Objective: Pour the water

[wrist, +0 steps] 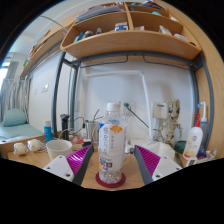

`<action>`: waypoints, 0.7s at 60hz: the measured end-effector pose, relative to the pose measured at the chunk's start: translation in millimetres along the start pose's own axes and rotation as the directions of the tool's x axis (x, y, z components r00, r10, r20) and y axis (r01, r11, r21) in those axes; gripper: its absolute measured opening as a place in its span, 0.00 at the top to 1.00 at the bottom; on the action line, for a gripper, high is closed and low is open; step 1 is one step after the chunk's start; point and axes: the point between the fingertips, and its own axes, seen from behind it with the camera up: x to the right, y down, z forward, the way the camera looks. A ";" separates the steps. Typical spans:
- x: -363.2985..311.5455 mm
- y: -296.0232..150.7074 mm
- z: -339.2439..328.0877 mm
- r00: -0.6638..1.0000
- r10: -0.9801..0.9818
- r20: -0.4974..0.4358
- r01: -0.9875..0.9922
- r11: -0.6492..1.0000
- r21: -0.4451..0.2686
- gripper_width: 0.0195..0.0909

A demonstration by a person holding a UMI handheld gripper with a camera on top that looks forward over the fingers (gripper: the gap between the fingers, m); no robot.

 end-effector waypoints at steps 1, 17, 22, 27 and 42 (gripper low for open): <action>0.9 0.0 -6.0 1.000 0.003 -0.008 -0.003 1.000 0.000 0.07; 19.6 8.3 -128.1 0.984 0.035 -0.175 -0.049 0.996 -0.080 0.07; 27.7 12.2 -162.6 0.972 0.028 -0.235 -0.055 0.993 -0.107 0.07; 33.7 16.8 -191.7 0.963 0.050 -0.264 -0.083 0.990 -0.116 0.07; 59.8 12.7 -245.2 0.938 0.075 -0.339 -0.111 0.990 -0.089 0.08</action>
